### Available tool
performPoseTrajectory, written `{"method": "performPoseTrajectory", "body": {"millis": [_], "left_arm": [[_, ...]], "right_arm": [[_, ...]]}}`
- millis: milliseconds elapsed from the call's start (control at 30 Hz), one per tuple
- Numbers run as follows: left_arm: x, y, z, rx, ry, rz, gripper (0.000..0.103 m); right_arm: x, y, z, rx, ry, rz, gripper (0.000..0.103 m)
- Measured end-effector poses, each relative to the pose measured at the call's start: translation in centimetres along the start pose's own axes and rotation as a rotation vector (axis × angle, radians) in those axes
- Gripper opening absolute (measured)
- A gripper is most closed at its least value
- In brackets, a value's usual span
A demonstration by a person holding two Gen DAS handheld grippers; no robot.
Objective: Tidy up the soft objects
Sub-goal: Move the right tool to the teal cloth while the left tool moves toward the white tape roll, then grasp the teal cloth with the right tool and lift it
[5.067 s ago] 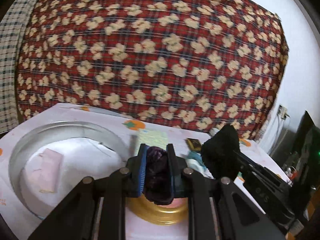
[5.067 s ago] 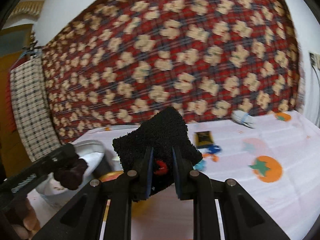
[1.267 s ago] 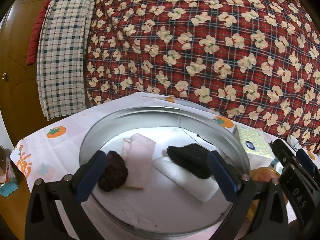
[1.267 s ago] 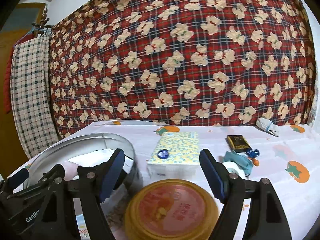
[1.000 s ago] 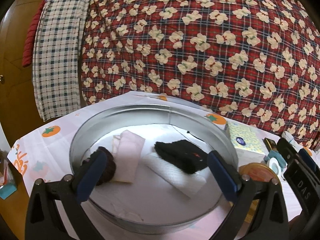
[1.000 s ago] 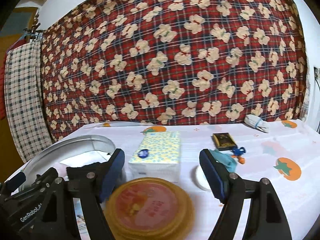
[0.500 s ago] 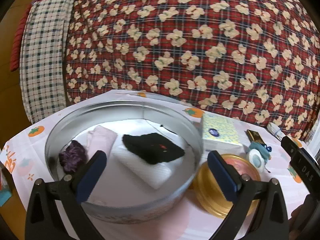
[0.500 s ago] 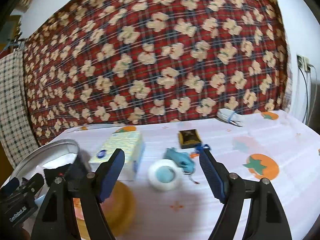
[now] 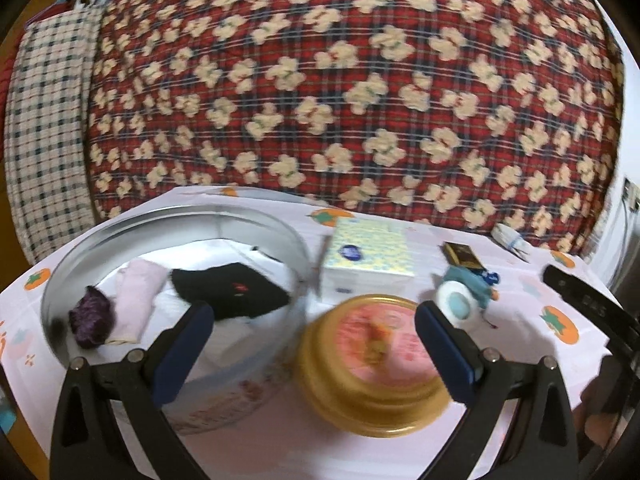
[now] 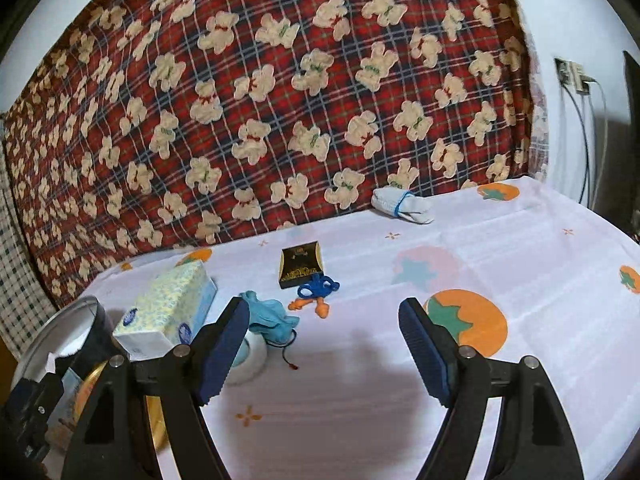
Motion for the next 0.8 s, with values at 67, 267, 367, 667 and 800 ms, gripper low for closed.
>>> {"method": "performPoseTrajectory", "body": {"millis": [67, 267, 367, 667, 800], "left_arm": [[-0.3, 0.0, 1.2, -0.018, -0.024, -0.003, 0.102], [-1.1, -0.2, 4.3, -0.06, -0.102, -0.021, 0.102], [-1.5, -0.5, 5.4, -0.079, -0.136, -0.049, 0.102], [-1.4, -1.6, 6.1, -0.099, -0.126, -0.082, 0.102], [-1.3, -2.2, 6.4, -0.093, -0.127, -0.083, 0.102]], "right_arm": [[0.0, -0.9, 0.2, 0.026, 0.015, -0.04, 0.079], [-0.2, -4.1, 0.1, 0.131, 0.041, -0.167, 0.053], [0.6, -5.4, -0.8, 0.172, 0.087, -0.175, 0.052], [0.9, -10.7, -4.9, 0.293, 0.225, -0.287, 0.048], [0.4, -11.5, -4.6, 0.347, 0.193, -0.333, 0.008]]}}
Point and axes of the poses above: each gripper's, at about its wrist camera, not at the fingertips, and y roughly against the way its jaws point, z to its right, x to its top, the point moved 4 cm from there along -y, roughly the way its jaws point, and after that the axes turned 12 degrees about y, right-handed, at the moved point
